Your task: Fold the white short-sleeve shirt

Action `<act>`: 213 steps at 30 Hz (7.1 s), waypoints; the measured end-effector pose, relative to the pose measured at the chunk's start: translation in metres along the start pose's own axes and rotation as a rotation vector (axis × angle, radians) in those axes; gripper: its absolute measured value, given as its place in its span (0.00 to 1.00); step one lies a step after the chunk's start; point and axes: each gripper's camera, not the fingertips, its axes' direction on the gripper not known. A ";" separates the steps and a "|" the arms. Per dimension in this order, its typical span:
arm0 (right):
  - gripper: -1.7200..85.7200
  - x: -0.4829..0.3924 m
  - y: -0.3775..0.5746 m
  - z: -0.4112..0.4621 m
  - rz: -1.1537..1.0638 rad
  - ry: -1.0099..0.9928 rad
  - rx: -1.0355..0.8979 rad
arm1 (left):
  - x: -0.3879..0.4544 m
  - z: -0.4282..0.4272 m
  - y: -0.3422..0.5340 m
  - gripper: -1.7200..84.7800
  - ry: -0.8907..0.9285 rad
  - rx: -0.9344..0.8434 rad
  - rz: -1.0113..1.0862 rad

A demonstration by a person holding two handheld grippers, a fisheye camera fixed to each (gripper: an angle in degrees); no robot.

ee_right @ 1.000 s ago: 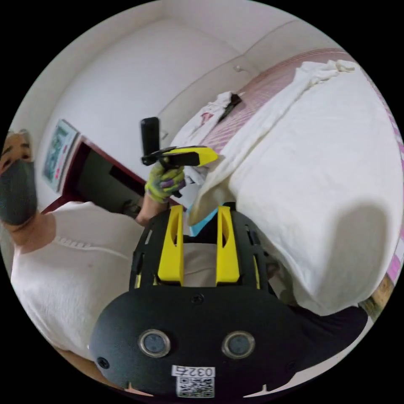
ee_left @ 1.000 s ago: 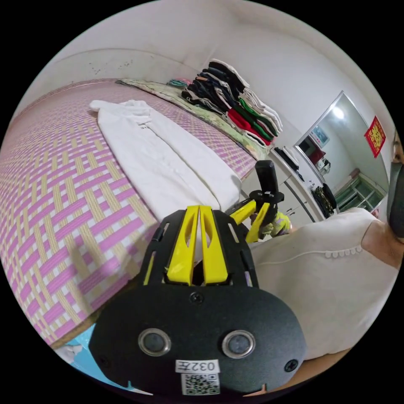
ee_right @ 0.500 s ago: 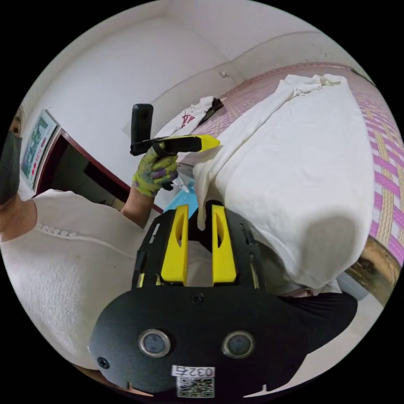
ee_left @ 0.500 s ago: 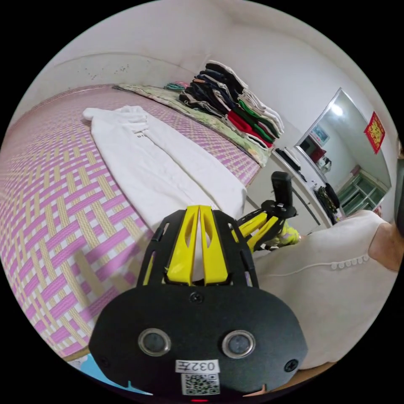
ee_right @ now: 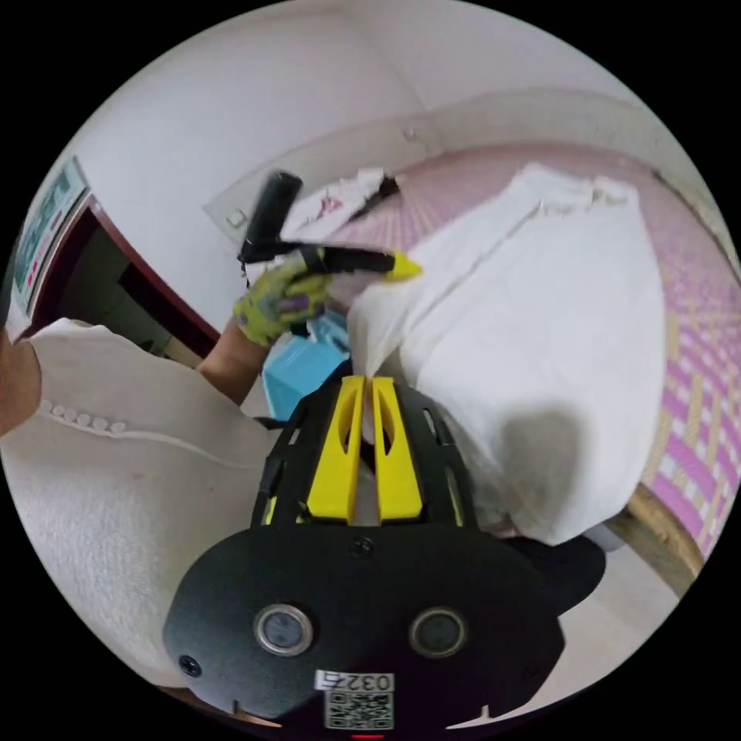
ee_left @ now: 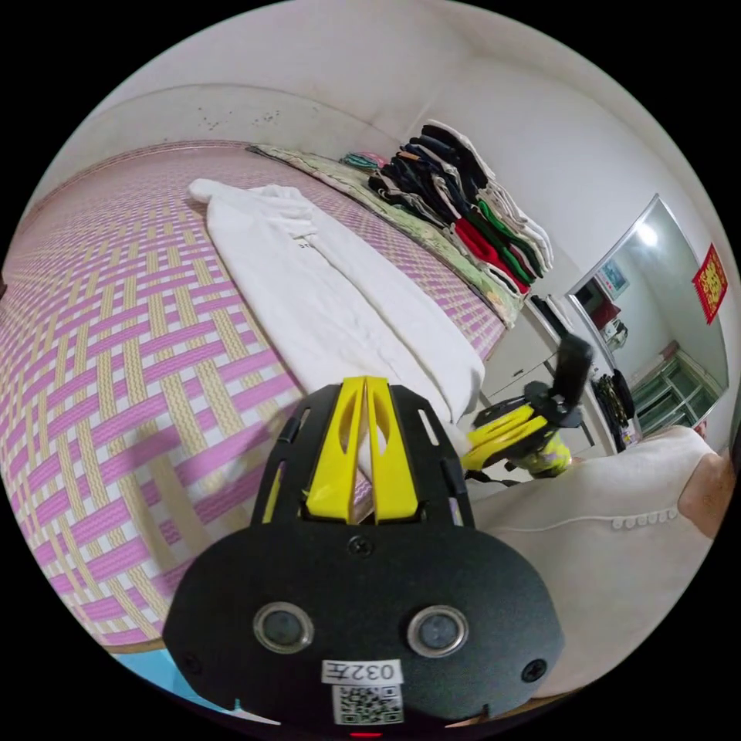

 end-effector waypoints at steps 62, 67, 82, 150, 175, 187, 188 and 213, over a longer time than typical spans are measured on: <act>0.02 0.095 -0.477 0.028 -0.031 0.461 -0.060 | 0.033 0.044 -0.013 0.01 -0.091 0.013 0.013; 0.01 0.110 -0.522 0.096 -0.023 0.488 -0.178 | 0.033 0.050 -0.003 0.01 -0.088 0.051 0.014; 0.02 0.135 -0.423 -0.045 0.064 0.203 0.103 | 0.007 0.026 0.041 0.00 0.043 0.201 0.005; 0.02 0.078 0.188 -0.170 -0.213 -0.218 0.137 | -0.066 -0.006 0.179 0.00 0.442 0.242 0.267; 0.09 0.222 -0.060 -0.170 0.277 -0.161 0.224 | -0.264 -0.038 -0.100 0.09 0.621 0.136 -0.394; 0.10 0.167 -0.083 -0.142 0.217 0.113 0.117 | -0.228 -0.036 -0.108 0.09 0.369 0.064 -0.320; 0.11 0.155 -0.073 -0.150 0.181 0.072 0.173 | -0.217 -0.046 -0.100 0.10 0.407 0.103 -0.288; 0.11 0.047 0.032 -0.079 -0.008 0.119 0.157 | 0.011 -0.020 0.034 0.12 -0.072 -0.040 0.239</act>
